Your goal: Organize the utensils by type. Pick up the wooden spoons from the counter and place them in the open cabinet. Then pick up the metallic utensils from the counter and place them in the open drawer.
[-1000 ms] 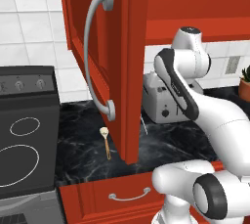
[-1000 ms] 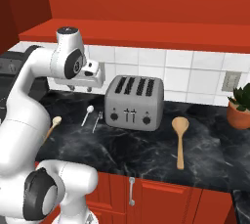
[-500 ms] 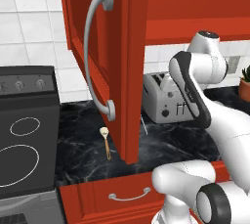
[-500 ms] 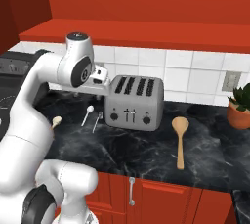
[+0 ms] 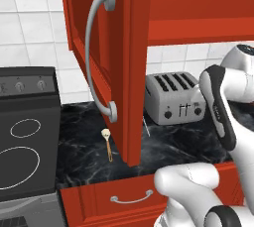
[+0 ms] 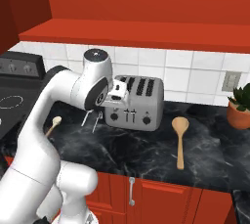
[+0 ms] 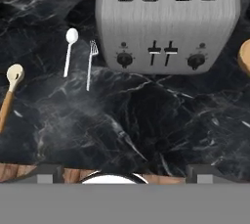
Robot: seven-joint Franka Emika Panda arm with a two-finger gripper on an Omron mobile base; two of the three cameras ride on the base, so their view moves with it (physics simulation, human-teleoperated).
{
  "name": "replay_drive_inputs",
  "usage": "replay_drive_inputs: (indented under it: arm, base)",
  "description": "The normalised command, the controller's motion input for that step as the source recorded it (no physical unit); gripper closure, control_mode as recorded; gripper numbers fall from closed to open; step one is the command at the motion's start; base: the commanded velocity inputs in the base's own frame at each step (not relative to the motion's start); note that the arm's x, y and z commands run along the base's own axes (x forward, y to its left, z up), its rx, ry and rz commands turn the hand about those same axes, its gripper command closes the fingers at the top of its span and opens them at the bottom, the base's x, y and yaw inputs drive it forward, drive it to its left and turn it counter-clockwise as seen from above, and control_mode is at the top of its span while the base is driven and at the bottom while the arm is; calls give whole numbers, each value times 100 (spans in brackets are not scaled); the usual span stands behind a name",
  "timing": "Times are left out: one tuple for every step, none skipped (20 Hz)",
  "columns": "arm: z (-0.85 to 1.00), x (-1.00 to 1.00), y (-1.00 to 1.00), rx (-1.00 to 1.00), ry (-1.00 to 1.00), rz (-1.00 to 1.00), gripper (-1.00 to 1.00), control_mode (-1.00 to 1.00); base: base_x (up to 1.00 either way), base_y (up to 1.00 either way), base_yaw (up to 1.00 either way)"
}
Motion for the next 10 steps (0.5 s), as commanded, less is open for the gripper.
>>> replay_drive_inputs:
  arm:
    - [-21,-32,-75,0,-15,0,-100,-100]
    - [-22,-30,-77,0,-13,0,-100,-100]
    - [-23,-29,-79,0,-12,0,-100,-100]
    - [-23,-23,-79,0,-9,0,-100,-100]
    - [-23,-19,-75,0,-7,0,-100,-100]
    - [-21,-8,-70,0,-1,0,-100,-100]
    - [-21,-2,-68,0,0,0,-100,-100]
    - [-20,0,-66,0,0,0,-100,-100]
    - [-19,0,-68,0,0,0,-100,-100]
    - [-18,0,-70,0,0,0,-100,-100]
  base:
    - [0,0,0]
    - [0,0,0]
    - [0,0,0]
    - [0,0,0]
    - [0,0,0]
    - [0,0,0]
    - [0,0,0]
    - [0,0,0]
    - [0,0,0]
    - [0,0,0]
